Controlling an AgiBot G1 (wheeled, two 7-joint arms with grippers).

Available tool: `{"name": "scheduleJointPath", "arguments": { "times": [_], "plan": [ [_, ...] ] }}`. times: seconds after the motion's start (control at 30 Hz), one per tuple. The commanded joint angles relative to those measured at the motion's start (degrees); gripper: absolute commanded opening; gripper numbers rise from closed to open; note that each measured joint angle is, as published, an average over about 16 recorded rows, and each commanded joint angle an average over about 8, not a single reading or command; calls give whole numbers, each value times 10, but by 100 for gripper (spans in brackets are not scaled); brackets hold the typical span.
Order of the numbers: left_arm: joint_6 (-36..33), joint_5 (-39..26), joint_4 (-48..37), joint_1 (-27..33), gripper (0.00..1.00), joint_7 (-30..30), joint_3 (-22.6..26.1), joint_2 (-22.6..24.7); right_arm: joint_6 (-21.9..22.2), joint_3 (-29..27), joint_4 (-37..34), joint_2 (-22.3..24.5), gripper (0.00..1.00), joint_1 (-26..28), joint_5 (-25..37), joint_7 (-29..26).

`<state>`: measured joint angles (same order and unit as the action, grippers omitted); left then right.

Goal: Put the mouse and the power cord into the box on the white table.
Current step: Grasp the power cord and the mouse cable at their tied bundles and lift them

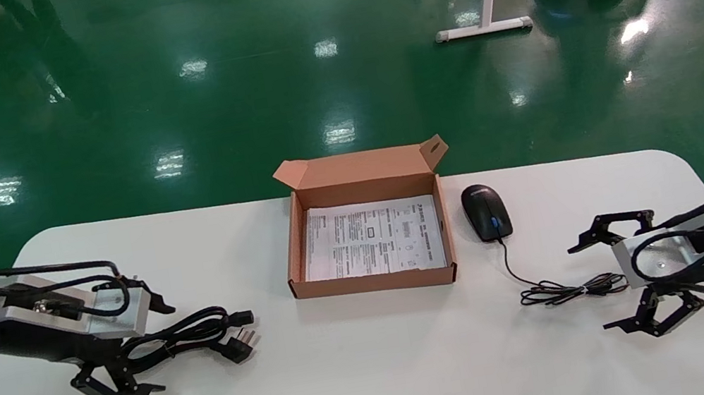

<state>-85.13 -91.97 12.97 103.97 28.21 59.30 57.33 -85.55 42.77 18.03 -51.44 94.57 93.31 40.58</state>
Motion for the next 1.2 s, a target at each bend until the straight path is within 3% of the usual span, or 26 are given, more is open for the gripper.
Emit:
{"name": "scheduleJointPath", "arguments": {
  "times": [0.03,0.4,0.43,0.67,0.73,1.2],
  "plan": [
    [13,-1,-32,5,100,19,0,9,7,3,-27,-12,100,9,7,15],
    [35,10,-104,0,100,55,-9,26,33,1,-120,-50,100,25,4,38],
    [34,11,-106,0,96,57,-9,26,34,1,-125,-51,94,25,4,38],
    [30,10,-121,-3,12,63,-8,31,43,0,-151,-59,9,28,4,36],
    [29,10,-122,-3,0,64,-8,32,44,-1,-153,-59,0,29,3,36],
    [29,10,-115,-3,0,62,-9,29,41,-1,-143,-56,0,27,2,36]
  ]
}}
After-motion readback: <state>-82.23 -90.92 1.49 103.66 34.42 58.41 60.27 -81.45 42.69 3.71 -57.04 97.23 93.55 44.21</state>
